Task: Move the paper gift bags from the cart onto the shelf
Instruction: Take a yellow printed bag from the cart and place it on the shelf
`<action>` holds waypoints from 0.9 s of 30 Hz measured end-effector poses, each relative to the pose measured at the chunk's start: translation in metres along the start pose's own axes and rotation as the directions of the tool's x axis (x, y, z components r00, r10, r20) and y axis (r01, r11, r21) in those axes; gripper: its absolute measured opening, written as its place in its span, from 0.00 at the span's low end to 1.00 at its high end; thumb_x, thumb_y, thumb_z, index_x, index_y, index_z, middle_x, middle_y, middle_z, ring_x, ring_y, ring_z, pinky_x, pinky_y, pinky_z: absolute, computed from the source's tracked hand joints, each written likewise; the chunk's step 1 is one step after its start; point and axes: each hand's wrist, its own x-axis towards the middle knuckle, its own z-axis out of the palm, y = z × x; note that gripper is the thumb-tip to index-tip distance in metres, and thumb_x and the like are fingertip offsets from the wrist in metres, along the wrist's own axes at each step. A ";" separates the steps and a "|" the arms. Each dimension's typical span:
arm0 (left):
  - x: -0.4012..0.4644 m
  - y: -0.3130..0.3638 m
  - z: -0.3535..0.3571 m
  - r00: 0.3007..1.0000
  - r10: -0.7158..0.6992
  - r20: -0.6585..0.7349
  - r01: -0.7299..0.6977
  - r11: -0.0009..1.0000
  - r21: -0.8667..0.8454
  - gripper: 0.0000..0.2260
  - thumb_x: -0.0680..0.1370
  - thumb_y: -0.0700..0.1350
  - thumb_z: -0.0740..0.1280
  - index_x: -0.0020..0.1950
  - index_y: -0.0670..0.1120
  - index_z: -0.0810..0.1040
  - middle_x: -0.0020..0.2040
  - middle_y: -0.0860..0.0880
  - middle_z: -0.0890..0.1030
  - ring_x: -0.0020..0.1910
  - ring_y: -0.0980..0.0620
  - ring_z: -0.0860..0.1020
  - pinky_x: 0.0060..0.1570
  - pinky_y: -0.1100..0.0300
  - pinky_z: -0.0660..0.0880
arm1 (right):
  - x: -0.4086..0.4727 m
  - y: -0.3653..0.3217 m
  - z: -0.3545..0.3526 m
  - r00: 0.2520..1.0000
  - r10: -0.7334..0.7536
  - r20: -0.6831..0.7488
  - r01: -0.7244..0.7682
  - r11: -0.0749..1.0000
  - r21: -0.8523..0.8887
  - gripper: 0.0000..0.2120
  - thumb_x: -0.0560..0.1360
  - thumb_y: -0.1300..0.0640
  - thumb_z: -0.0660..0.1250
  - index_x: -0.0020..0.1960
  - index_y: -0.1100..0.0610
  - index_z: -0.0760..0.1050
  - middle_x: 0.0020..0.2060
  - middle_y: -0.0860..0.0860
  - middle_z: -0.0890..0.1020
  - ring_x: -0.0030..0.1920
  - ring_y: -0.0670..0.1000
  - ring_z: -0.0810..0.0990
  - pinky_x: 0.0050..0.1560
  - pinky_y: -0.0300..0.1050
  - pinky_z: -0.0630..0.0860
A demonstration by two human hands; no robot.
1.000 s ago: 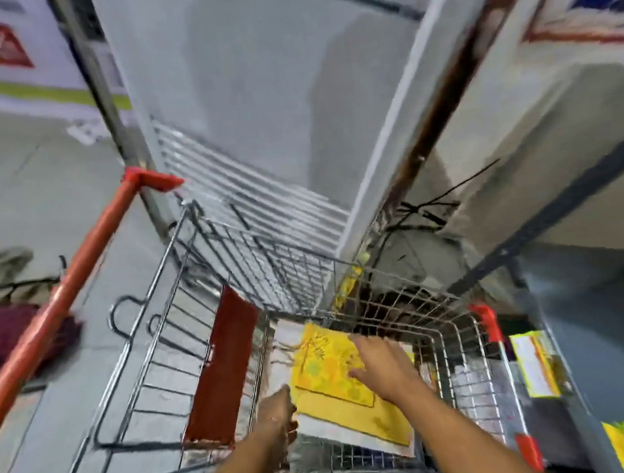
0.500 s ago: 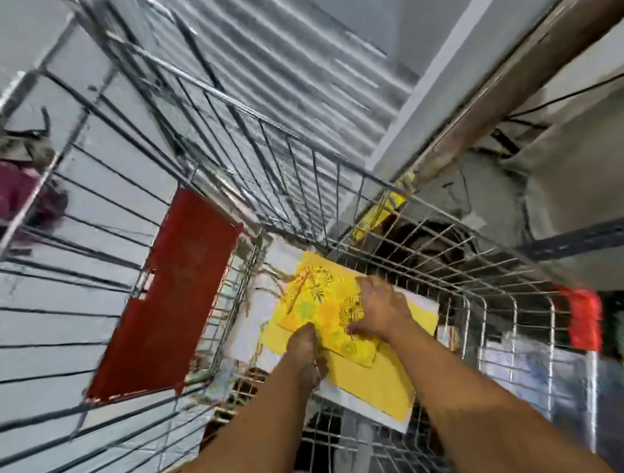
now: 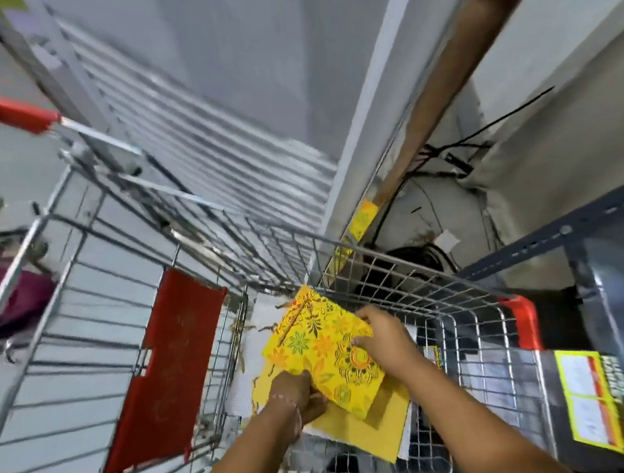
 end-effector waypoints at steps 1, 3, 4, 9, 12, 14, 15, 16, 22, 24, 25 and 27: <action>-0.008 0.001 -0.007 1.000 0.007 0.012 -0.007 1.000 0.004 0.10 0.80 0.39 0.59 0.38 0.41 0.68 0.36 0.40 0.75 0.34 0.45 0.77 0.32 0.56 0.77 | -0.011 0.000 -0.008 1.000 0.020 -0.014 -0.019 0.997 0.072 0.16 0.70 0.60 0.73 0.57 0.51 0.75 0.55 0.53 0.81 0.49 0.46 0.79 0.47 0.47 0.77; -0.037 0.016 -0.015 0.995 0.065 0.078 -0.072 0.993 0.096 0.09 0.80 0.39 0.60 0.40 0.40 0.66 0.35 0.38 0.73 0.32 0.46 0.75 0.30 0.57 0.75 | -0.042 -0.005 -0.034 0.995 0.076 -0.065 -0.060 0.975 0.216 0.14 0.69 0.62 0.74 0.47 0.46 0.77 0.45 0.52 0.82 0.49 0.51 0.81 0.49 0.52 0.80; -0.045 0.024 -0.019 0.988 0.109 0.106 -0.121 0.985 0.121 0.10 0.79 0.38 0.60 0.39 0.41 0.66 0.34 0.39 0.73 0.30 0.46 0.75 0.28 0.59 0.74 | -0.055 -0.005 -0.041 0.992 0.103 -0.067 -0.081 0.960 0.269 0.15 0.67 0.64 0.75 0.42 0.44 0.77 0.40 0.49 0.81 0.49 0.52 0.82 0.49 0.55 0.81; -0.136 0.076 -0.012 0.871 0.344 0.351 -0.450 0.846 0.286 0.12 0.76 0.33 0.64 0.34 0.41 0.68 0.28 0.43 0.73 0.25 0.50 0.72 0.30 0.60 0.73 | -0.146 -0.022 -0.092 0.944 0.188 -0.271 -0.006 0.831 0.556 0.12 0.64 0.67 0.77 0.37 0.52 0.79 0.26 0.45 0.81 0.40 0.53 0.84 0.37 0.43 0.79; -0.199 0.093 0.007 0.752 0.443 0.489 -0.626 0.713 0.317 0.13 0.75 0.31 0.65 0.32 0.42 0.72 0.23 0.50 0.74 0.22 0.53 0.72 0.29 0.61 0.76 | -0.209 -0.038 -0.118 0.879 0.251 -0.406 0.116 0.713 0.692 0.14 0.59 0.69 0.79 0.39 0.58 0.78 0.24 0.48 0.80 0.29 0.43 0.79 0.27 0.32 0.73; -0.234 0.098 0.021 0.667 0.476 0.573 -0.716 0.622 0.317 0.13 0.75 0.31 0.66 0.31 0.42 0.77 0.24 0.50 0.77 0.22 0.56 0.75 0.26 0.63 0.77 | -0.243 -0.042 -0.128 0.848 0.274 -0.454 0.178 0.659 0.731 0.13 0.59 0.67 0.78 0.40 0.59 0.78 0.26 0.49 0.81 0.27 0.42 0.78 0.24 0.34 0.73; -0.256 0.095 0.032 0.627 0.485 0.610 -0.756 0.568 0.325 0.12 0.75 0.32 0.66 0.32 0.41 0.79 0.24 0.50 0.78 0.22 0.57 0.76 0.25 0.63 0.77 | -0.266 -0.040 -0.134 0.820 0.295 -0.490 0.212 0.638 0.740 0.13 0.61 0.68 0.78 0.41 0.59 0.79 0.29 0.51 0.82 0.27 0.41 0.79 0.23 0.36 0.74; -0.276 0.090 0.040 0.585 0.492 0.645 -0.792 0.517 0.325 0.11 0.75 0.33 0.66 0.34 0.40 0.80 0.23 0.50 0.78 0.21 0.57 0.75 0.23 0.64 0.75 | -0.286 -0.037 -0.138 0.790 0.328 -0.518 0.234 0.619 0.749 0.12 0.63 0.70 0.77 0.42 0.59 0.79 0.32 0.54 0.82 0.28 0.41 0.80 0.24 0.38 0.75; -0.353 0.040 0.082 0.398 0.448 0.801 -0.896 0.378 0.234 0.05 0.76 0.35 0.66 0.46 0.37 0.82 0.29 0.51 0.83 0.27 0.56 0.77 0.27 0.66 0.75 | -0.391 -0.022 -0.144 0.655 0.449 -0.608 0.394 0.484 0.781 0.09 0.69 0.72 0.70 0.47 0.63 0.77 0.36 0.62 0.78 0.40 0.55 0.77 0.38 0.48 0.77; -0.366 0.015 0.093 0.398 0.379 0.835 -0.890 0.380 0.252 0.07 0.76 0.36 0.66 0.51 0.38 0.82 0.34 0.48 0.85 0.29 0.54 0.80 0.30 0.61 0.78 | -0.425 -0.012 -0.138 0.613 0.494 -0.616 0.432 0.443 0.786 0.09 0.70 0.72 0.70 0.48 0.64 0.77 0.33 0.61 0.75 0.40 0.56 0.75 0.43 0.54 0.74; -0.371 -0.002 0.097 0.397 0.335 0.855 -0.892 0.360 0.273 0.07 0.76 0.36 0.66 0.51 0.40 0.82 0.34 0.48 0.84 0.28 0.54 0.79 0.28 0.61 0.77 | -0.444 -0.006 -0.134 0.574 0.532 -0.622 0.452 0.428 0.783 0.09 0.70 0.71 0.70 0.47 0.63 0.77 0.31 0.59 0.74 0.39 0.55 0.74 0.43 0.55 0.74; -0.369 -0.024 0.100 0.419 0.241 0.876 -0.886 0.320 0.336 0.08 0.76 0.36 0.66 0.52 0.45 0.81 0.31 0.48 0.81 0.27 0.52 0.76 0.25 0.59 0.77 | -0.463 0.005 -0.126 0.506 0.599 -0.621 0.466 0.415 0.781 0.08 0.70 0.70 0.71 0.46 0.60 0.78 0.29 0.54 0.79 0.37 0.54 0.77 0.41 0.51 0.76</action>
